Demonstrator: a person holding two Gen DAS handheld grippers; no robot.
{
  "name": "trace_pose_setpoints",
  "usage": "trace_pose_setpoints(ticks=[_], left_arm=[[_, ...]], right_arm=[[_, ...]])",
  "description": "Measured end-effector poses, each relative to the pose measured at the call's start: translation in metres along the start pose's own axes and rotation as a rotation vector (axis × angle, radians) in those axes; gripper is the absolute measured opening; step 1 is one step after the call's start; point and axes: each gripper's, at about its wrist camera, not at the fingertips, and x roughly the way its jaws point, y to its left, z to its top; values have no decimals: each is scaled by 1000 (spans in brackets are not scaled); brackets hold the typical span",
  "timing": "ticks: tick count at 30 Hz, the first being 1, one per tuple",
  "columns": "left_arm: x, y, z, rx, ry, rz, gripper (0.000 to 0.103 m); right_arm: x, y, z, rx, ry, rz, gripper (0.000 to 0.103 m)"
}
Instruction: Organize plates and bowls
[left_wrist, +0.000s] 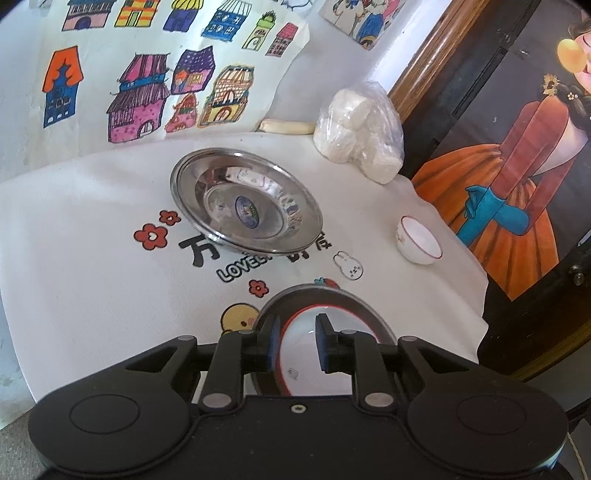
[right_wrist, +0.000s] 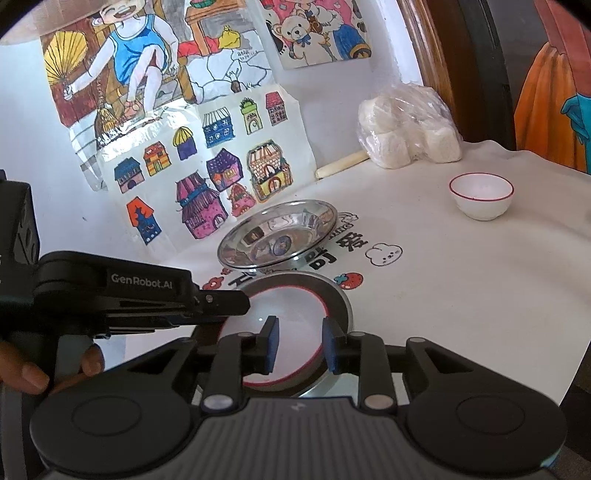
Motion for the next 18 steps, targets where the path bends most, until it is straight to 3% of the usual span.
trace_pose_setpoints(ticks=[6, 8, 11, 18], left_arm=[[-5, -10, 9, 20, -35, -4, 34], [-5, -14, 12, 27, -47, -2, 46], [-2, -21, 17, 38, -62, 4, 67], [10, -43, 28, 81, -93, 16, 102]], right_arm=[[-4, -6, 5, 10, -37, 10, 30], [-6, -11, 6, 21, -52, 13, 34], [-11, -21, 8, 38, -81, 9, 47], [-18, -49, 18, 58, -151, -25, 85]])
